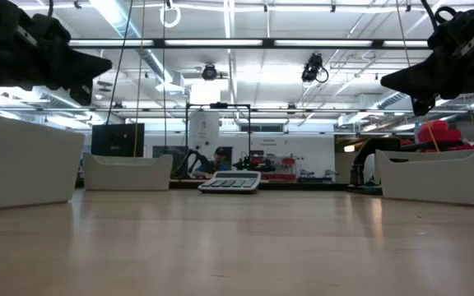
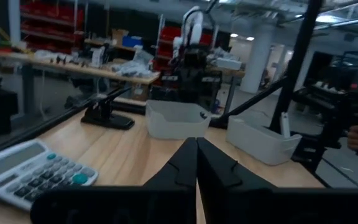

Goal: Sort crayons/erasers/pens/pencils in bins
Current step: Return to Home Position

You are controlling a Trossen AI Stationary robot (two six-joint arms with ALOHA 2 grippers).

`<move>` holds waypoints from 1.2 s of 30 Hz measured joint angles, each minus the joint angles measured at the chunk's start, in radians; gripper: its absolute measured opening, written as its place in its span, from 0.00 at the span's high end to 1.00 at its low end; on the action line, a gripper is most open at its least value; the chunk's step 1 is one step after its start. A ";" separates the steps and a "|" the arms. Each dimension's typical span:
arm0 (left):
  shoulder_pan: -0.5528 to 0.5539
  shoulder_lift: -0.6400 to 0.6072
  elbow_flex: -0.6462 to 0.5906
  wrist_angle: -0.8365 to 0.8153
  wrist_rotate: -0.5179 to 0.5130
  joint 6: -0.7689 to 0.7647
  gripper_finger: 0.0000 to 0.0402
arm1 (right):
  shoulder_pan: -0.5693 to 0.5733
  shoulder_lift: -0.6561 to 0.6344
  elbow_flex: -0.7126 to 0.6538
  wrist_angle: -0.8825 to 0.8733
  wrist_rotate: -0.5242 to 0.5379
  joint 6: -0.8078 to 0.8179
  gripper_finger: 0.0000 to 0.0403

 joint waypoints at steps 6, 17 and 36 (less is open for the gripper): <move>0.000 -0.021 0.001 -0.027 0.051 0.013 0.98 | 0.000 0.005 0.001 -0.007 -0.023 -0.014 0.99; 0.000 -0.019 0.002 -0.042 0.039 0.030 0.90 | 0.000 0.030 0.001 -0.007 -0.015 0.033 0.99; 0.000 -0.019 0.000 -0.024 0.036 0.097 0.92 | 0.000 0.040 0.001 -0.008 -0.022 0.112 0.99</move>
